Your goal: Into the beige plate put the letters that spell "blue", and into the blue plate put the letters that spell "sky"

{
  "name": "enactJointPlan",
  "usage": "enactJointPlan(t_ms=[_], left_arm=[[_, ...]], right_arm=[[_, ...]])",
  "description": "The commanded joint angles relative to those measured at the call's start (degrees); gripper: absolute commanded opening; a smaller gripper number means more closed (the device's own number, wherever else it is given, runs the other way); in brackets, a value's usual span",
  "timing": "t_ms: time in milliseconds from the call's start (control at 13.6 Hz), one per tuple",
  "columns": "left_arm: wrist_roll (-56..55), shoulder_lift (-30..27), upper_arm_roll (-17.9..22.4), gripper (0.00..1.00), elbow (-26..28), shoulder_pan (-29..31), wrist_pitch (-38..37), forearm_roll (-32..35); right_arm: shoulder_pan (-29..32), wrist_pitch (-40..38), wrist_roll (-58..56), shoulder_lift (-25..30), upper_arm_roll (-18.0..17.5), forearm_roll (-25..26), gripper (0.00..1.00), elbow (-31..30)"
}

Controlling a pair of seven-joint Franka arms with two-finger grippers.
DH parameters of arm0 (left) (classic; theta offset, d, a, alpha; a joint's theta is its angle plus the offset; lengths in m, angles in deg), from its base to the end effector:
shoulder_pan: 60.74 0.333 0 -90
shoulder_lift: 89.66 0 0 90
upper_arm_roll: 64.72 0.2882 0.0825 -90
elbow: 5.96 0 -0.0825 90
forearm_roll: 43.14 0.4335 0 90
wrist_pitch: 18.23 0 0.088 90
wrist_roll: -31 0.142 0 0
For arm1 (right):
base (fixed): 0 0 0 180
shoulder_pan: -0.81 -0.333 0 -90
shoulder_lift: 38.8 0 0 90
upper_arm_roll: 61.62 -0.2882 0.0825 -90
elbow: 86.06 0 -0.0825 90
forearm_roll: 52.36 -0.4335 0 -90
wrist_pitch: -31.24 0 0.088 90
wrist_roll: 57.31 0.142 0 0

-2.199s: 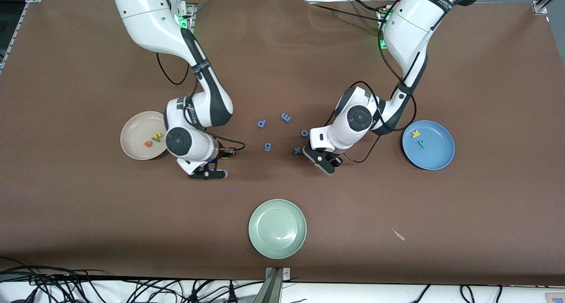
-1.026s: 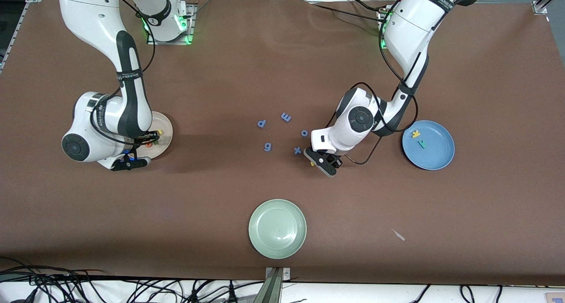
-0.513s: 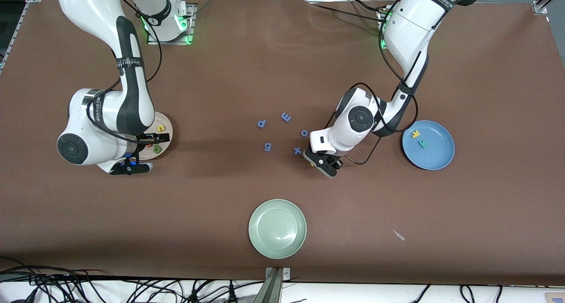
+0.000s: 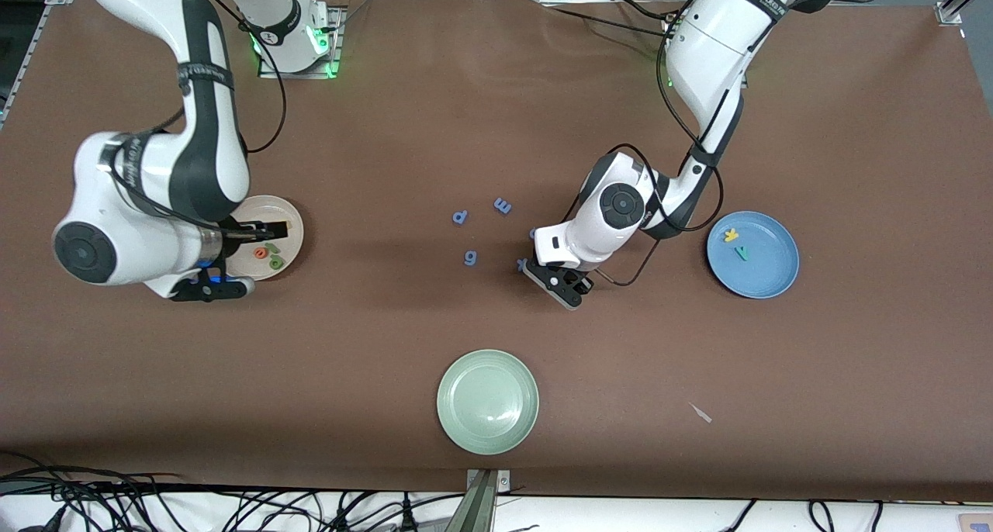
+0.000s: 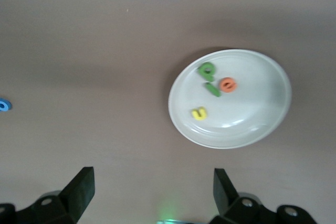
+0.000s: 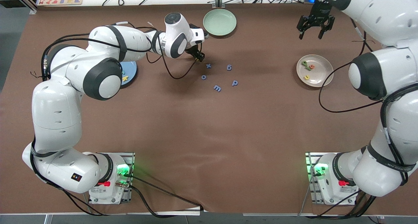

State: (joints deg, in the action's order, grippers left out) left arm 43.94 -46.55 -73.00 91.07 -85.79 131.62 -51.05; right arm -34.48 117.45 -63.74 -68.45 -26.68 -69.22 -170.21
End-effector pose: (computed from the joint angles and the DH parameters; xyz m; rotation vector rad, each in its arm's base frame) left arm 0.5959 -0.3873 0.0868 2.7806 -0.9318 0.2041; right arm 0.6564 0.0881 0.3236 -3.0627 -0.1310 0.5993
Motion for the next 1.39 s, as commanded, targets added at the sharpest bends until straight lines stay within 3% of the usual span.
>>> enactJointPlan(t_ms=[0,220,293,586,806,1099,1319], left_arm=[[0.1,1.4,0.9,0.46,-1.9,-1.1,0.3,-0.5],[0.2,1.8,1.2,0.49,-2.1,-1.1,1.1,-0.4],[0.2,2.0,1.2,0.49,-2.1,-1.1,1.1,-0.4],[0.2,2.2,1.4,0.48,-2.1,-1.1,1.8,-0.3],[0.2,2.2,1.4,0.22,-2.1,-1.1,1.8,-0.2],[0.2,2.3,1.4,0.13,-2.0,-1.1,1.8,-0.1],[0.4,2.0,1.5,0.12,-2.0,-1.1,1.7,0.0]], right_arm=[[6.1,-0.1,0.7,8.9,-9.7,10.2,1.00,-3.1],[14.8,0.0,0.7,17.1,-21.3,17.3,1.00,-7.5],[15.3,0.1,0.8,20.3,-22.2,18.2,1.00,-9.1],[16.6,0.4,0.7,28.7,-22.2,18.3,1.00,-9.0],[16.7,0.4,0.8,29.2,-22.2,19.0,1.00,-9.2],[18.5,2.0,1.1,29.4,-21.6,18.9,1.00,-9.3],[19.0,2.0,1.2,29.4,-21.6,18.9,1.00,-9.4]])
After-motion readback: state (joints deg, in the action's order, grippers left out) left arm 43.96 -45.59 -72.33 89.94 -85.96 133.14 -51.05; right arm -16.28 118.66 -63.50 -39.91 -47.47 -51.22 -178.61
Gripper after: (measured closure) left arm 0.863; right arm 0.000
